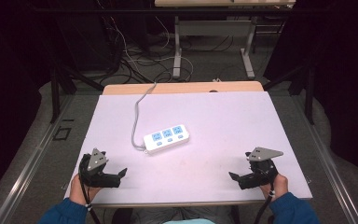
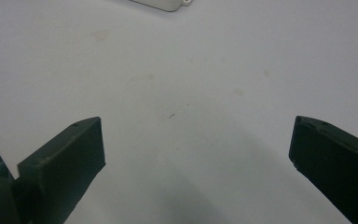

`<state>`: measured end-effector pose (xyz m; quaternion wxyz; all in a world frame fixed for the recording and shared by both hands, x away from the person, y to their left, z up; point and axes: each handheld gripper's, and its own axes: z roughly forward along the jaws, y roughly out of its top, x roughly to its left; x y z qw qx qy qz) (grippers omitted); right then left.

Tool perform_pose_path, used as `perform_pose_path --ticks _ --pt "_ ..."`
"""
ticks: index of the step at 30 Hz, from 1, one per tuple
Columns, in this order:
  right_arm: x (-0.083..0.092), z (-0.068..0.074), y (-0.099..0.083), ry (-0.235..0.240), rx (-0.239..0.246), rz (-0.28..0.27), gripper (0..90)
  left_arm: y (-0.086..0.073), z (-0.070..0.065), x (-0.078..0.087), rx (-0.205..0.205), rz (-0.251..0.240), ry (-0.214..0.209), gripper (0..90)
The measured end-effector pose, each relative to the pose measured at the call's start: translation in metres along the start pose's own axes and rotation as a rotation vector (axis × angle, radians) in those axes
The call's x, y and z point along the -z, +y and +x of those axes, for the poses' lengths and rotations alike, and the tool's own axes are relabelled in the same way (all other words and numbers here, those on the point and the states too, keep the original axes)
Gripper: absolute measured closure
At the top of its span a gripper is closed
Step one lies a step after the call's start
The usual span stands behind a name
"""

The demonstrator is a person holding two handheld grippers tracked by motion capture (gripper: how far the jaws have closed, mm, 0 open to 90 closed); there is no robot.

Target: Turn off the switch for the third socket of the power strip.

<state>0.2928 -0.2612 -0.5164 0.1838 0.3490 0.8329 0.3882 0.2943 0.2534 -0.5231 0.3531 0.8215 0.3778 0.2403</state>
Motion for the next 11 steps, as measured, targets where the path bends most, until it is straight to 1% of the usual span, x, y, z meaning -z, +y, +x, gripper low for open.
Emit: perform_pose_path --ticks 5,11 --pt "-0.0009 0.0007 0.0000 0.000 0.002 -0.005 2.8 -0.0001 -0.0009 -0.0015 0.005 -0.006 -0.003 0.1" --pt "-0.0005 0.0001 0.0003 0.007 0.003 0.003 2.8 0.0003 0.0002 -0.0024 0.003 0.006 -0.011 0.1"
